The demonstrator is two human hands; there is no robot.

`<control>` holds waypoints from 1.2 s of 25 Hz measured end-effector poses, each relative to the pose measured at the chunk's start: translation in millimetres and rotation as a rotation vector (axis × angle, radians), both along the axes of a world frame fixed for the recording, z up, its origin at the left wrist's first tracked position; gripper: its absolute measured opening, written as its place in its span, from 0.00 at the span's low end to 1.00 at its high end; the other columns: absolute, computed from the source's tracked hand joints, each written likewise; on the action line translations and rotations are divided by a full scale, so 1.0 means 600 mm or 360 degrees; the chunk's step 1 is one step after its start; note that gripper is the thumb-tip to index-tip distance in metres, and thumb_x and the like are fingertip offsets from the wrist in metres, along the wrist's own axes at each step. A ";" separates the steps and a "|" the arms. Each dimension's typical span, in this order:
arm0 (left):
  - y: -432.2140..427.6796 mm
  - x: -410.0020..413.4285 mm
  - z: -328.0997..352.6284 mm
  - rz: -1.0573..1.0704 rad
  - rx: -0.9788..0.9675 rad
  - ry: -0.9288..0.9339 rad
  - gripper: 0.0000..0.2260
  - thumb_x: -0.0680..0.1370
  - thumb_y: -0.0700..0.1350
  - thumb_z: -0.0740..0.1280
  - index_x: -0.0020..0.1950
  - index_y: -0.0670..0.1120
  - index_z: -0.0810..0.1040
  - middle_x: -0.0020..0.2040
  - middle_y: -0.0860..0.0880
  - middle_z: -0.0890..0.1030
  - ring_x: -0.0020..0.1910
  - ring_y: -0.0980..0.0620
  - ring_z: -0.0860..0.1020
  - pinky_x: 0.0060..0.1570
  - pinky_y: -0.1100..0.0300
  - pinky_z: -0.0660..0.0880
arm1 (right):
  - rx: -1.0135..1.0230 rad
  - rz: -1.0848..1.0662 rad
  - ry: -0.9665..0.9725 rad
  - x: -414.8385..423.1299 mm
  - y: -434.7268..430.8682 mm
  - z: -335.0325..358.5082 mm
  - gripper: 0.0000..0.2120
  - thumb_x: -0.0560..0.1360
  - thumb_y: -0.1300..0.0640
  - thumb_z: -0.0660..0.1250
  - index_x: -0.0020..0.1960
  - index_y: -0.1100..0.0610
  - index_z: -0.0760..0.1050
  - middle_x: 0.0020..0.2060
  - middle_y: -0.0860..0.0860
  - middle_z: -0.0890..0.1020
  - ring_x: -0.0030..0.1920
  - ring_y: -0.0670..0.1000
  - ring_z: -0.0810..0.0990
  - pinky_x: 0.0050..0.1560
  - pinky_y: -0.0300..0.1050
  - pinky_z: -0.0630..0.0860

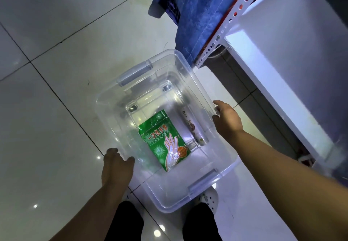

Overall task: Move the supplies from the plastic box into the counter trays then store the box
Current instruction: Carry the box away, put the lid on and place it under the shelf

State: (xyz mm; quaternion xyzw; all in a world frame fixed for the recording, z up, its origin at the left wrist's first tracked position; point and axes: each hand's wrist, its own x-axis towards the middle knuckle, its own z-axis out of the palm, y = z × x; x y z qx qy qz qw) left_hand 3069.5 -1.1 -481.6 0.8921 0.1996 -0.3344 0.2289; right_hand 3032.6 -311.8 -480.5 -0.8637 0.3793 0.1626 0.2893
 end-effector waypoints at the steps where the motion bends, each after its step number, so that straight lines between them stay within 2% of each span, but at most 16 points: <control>1: -0.008 0.006 0.017 -0.0035 0.0018 -0.0104 0.22 0.72 0.41 0.69 0.63 0.39 0.70 0.62 0.38 0.73 0.56 0.39 0.75 0.53 0.52 0.70 | -0.0028 0.0005 -0.0027 -0.010 0.001 0.018 0.20 0.76 0.64 0.62 0.67 0.54 0.68 0.64 0.55 0.76 0.60 0.56 0.76 0.62 0.49 0.74; 3: -0.032 0.023 0.051 -0.0149 -0.0065 -0.0206 0.21 0.73 0.40 0.68 0.65 0.39 0.69 0.64 0.39 0.71 0.57 0.41 0.73 0.52 0.55 0.68 | -0.0098 -0.0001 -0.0100 -0.037 0.002 0.060 0.18 0.76 0.62 0.64 0.65 0.56 0.71 0.62 0.55 0.77 0.59 0.55 0.77 0.61 0.49 0.75; 8: -0.135 0.053 0.172 -0.0471 -0.0371 -0.0289 0.13 0.73 0.40 0.67 0.57 0.43 0.75 0.57 0.43 0.78 0.54 0.43 0.76 0.48 0.58 0.67 | -0.0282 -0.0141 -0.0139 -0.148 -0.021 0.223 0.14 0.75 0.61 0.65 0.60 0.55 0.75 0.60 0.55 0.78 0.57 0.55 0.77 0.60 0.51 0.76; 11: -0.182 0.048 0.235 -0.0705 -0.0525 -0.0269 0.13 0.73 0.42 0.66 0.57 0.48 0.74 0.56 0.46 0.80 0.52 0.43 0.78 0.48 0.55 0.71 | -0.0491 -0.0258 -0.0231 -0.219 -0.027 0.325 0.11 0.75 0.63 0.65 0.56 0.57 0.78 0.56 0.55 0.79 0.55 0.55 0.77 0.56 0.44 0.73; 13: -0.202 0.038 0.279 -0.0824 -0.0550 -0.0248 0.14 0.73 0.43 0.66 0.58 0.49 0.72 0.57 0.48 0.79 0.50 0.43 0.78 0.49 0.54 0.72 | -0.0735 -0.0444 -0.0402 -0.271 -0.027 0.397 0.10 0.73 0.67 0.65 0.52 0.59 0.80 0.50 0.56 0.80 0.51 0.56 0.77 0.51 0.40 0.70; 15: -0.212 0.028 0.315 -0.0976 -0.0583 -0.0230 0.15 0.73 0.43 0.66 0.59 0.49 0.72 0.56 0.49 0.79 0.50 0.44 0.78 0.49 0.53 0.72 | -0.1015 -0.0683 -0.0576 -0.317 -0.029 0.458 0.10 0.71 0.70 0.66 0.49 0.60 0.80 0.47 0.57 0.80 0.50 0.57 0.76 0.50 0.43 0.71; 17: -0.222 0.020 0.340 -0.1129 -0.0625 -0.0239 0.14 0.73 0.42 0.67 0.58 0.48 0.72 0.54 0.48 0.79 0.48 0.44 0.78 0.46 0.52 0.72 | -0.1262 -0.1004 -0.0612 -0.356 -0.046 0.499 0.11 0.70 0.69 0.66 0.51 0.60 0.78 0.50 0.59 0.79 0.53 0.58 0.72 0.53 0.50 0.70; 19: -0.232 0.010 0.355 -0.1218 -0.0635 -0.0254 0.14 0.72 0.41 0.67 0.57 0.47 0.73 0.53 0.48 0.79 0.47 0.43 0.78 0.45 0.52 0.72 | -0.1382 -0.1373 -0.0508 -0.377 -0.074 0.518 0.15 0.71 0.64 0.66 0.57 0.62 0.73 0.56 0.62 0.75 0.57 0.61 0.69 0.58 0.52 0.65; 22: -0.246 -0.010 0.362 -0.1289 -0.0655 -0.0287 0.14 0.73 0.41 0.67 0.57 0.47 0.73 0.54 0.49 0.79 0.46 0.45 0.77 0.44 0.54 0.70 | -0.1298 -0.1699 -0.0177 -0.388 -0.132 0.519 0.21 0.75 0.55 0.64 0.64 0.64 0.67 0.61 0.63 0.72 0.62 0.64 0.66 0.63 0.57 0.61; 24: -0.252 -0.026 0.357 -0.1316 -0.0671 -0.0283 0.14 0.73 0.41 0.67 0.59 0.47 0.73 0.55 0.48 0.79 0.45 0.47 0.77 0.45 0.55 0.70 | -0.1188 -0.1711 -0.0062 -0.392 -0.169 0.512 0.17 0.77 0.52 0.60 0.59 0.65 0.69 0.57 0.64 0.75 0.59 0.64 0.71 0.58 0.56 0.65; 27: -0.258 -0.050 0.347 -0.1342 -0.0661 -0.0251 0.14 0.74 0.40 0.66 0.59 0.46 0.73 0.57 0.47 0.78 0.46 0.47 0.76 0.46 0.55 0.70 | -0.0857 -0.1749 -0.0222 -0.403 -0.201 0.500 0.16 0.79 0.52 0.55 0.55 0.65 0.69 0.53 0.62 0.75 0.49 0.62 0.74 0.44 0.49 0.67; 30: -0.270 -0.073 0.349 -0.1328 -0.0699 -0.0202 0.12 0.74 0.40 0.66 0.57 0.47 0.73 0.54 0.50 0.78 0.43 0.50 0.76 0.45 0.55 0.70 | -0.0380 -0.1757 -0.0611 -0.408 -0.197 0.493 0.11 0.77 0.51 0.55 0.50 0.59 0.65 0.40 0.52 0.71 0.39 0.53 0.70 0.34 0.46 0.64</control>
